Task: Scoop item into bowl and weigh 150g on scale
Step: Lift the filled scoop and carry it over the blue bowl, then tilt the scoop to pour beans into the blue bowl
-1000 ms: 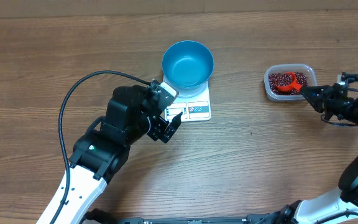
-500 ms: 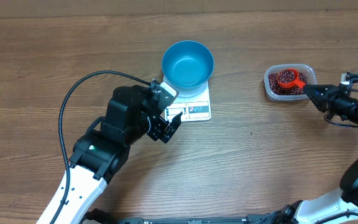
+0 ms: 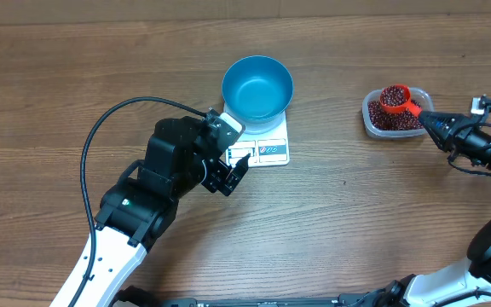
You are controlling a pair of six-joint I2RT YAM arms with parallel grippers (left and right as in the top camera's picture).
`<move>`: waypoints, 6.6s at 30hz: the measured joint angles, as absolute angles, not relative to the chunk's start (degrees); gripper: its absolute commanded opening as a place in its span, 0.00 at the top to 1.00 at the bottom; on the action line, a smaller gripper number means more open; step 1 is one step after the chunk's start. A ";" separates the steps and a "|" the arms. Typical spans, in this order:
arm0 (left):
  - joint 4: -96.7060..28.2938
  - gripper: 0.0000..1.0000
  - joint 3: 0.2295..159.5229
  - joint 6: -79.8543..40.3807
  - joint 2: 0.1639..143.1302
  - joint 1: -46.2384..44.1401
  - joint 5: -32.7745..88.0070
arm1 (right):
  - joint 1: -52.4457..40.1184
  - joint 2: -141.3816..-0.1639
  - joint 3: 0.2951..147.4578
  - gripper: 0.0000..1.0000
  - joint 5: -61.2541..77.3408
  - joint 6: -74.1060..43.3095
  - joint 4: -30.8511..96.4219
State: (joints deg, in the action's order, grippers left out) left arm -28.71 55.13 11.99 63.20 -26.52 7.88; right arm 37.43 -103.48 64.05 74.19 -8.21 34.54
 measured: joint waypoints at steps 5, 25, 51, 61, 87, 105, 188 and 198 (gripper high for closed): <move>-28.71 0.00 55.13 11.99 63.20 -26.52 7.88 | 37.43 -103.48 64.05 0.96 77.45 -8.05 34.54; -28.71 0.00 55.13 11.99 63.20 -26.52 7.88 | 28.77 -103.48 63.92 0.96 84.97 -13.04 26.28; -28.71 0.00 55.09 11.99 63.20 -26.52 7.88 | 3.75 -103.57 63.48 0.96 74.24 -47.40 -15.51; -28.73 0.00 55.09 11.99 63.20 -26.52 7.88 | -1.15 -103.57 63.48 0.96 65.89 -34.35 -16.05; -28.73 0.00 55.09 11.99 63.20 -26.52 7.86 | -3.57 -103.57 63.48 0.96 58.46 13.41 -14.15; -28.73 0.00 55.09 11.99 63.20 -26.52 7.86 | -3.57 -103.57 63.48 0.96 58.46 29.54 -14.26; -28.73 0.00 55.09 11.99 63.20 -26.52 7.86 | -3.57 -103.57 63.48 0.96 58.48 33.04 -12.69; -28.73 0.00 55.09 11.99 63.20 -26.52 7.88 | -3.38 -103.55 63.48 0.96 59.81 26.83 -14.52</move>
State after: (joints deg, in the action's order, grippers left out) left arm -28.73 55.09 11.99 63.20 -26.52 7.88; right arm -3.38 -103.55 63.48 59.81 26.83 -14.52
